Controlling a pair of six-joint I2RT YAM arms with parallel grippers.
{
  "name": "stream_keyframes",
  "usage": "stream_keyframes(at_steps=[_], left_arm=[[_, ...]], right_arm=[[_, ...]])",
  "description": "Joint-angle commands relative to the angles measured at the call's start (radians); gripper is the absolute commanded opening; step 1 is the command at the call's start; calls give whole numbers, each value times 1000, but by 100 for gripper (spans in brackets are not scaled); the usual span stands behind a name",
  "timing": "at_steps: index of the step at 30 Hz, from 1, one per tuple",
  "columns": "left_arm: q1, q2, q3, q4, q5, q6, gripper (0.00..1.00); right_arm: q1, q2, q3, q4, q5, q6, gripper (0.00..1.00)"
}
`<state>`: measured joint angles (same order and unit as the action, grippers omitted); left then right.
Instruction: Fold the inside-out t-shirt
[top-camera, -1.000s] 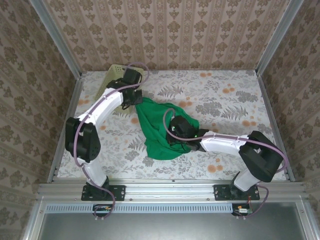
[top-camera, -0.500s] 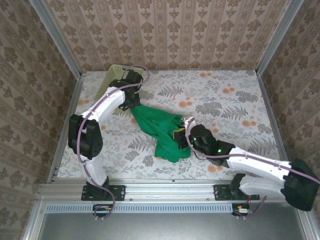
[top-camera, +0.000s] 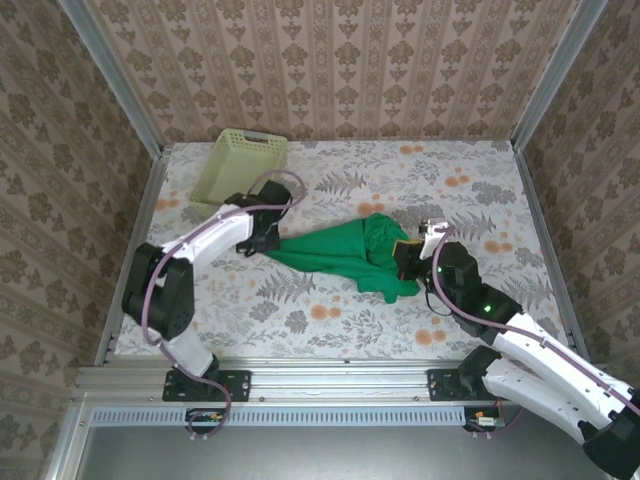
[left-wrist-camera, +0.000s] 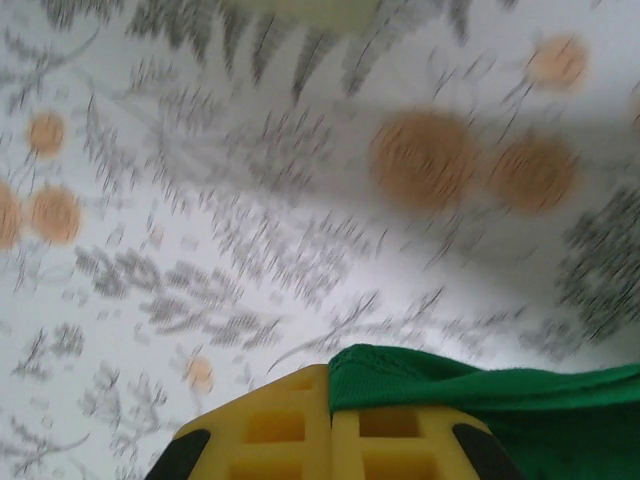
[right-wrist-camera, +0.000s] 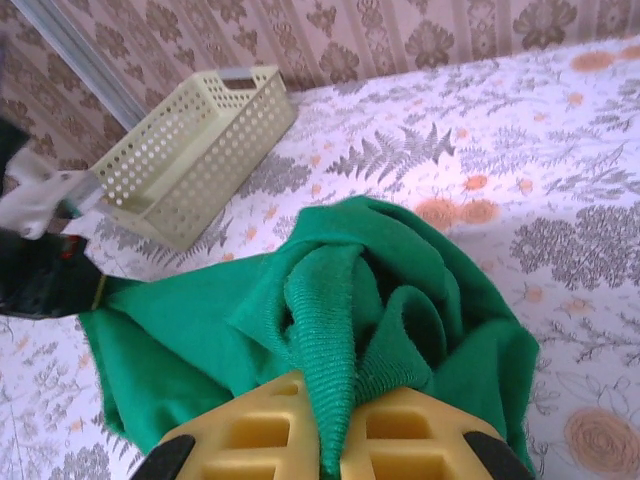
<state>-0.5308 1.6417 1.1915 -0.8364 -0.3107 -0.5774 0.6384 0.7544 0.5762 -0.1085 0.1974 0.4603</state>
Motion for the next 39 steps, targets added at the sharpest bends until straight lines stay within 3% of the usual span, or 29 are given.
stream_keyframes(at_steps=[1, 5, 7, 11, 16, 24, 28, 37, 39], left_arm=[[-5, -130, -81, 72, 62, -16, 13], [-109, -288, -109, 191, 212, 28, 52], [-175, -341, -110, 287, 295, 65, 66], [-272, -343, -125, 491, 468, 153, 76], [-287, -272, -148, 617, 615, 151, 78], [-290, -193, -214, 754, 703, 54, 68], [-298, -140, -212, 784, 719, 30, 53], [-304, -100, -213, 803, 730, 6, 2], [-303, -116, -207, 786, 710, 9, 0]], right_arm=[[5, 35, -21, 24, -70, 22, 0], [84, 98, -40, 114, -106, -40, 0], [123, 119, -31, 133, -111, -77, 0], [166, 141, -14, 178, -161, -117, 0], [191, 146, 5, 183, -162, -124, 0], [198, 159, -2, 201, -147, -128, 0], [212, 189, -17, 207, -99, -132, 0], [217, 200, -52, 230, 37, -77, 0], [217, 210, -41, 208, 58, -65, 0]])
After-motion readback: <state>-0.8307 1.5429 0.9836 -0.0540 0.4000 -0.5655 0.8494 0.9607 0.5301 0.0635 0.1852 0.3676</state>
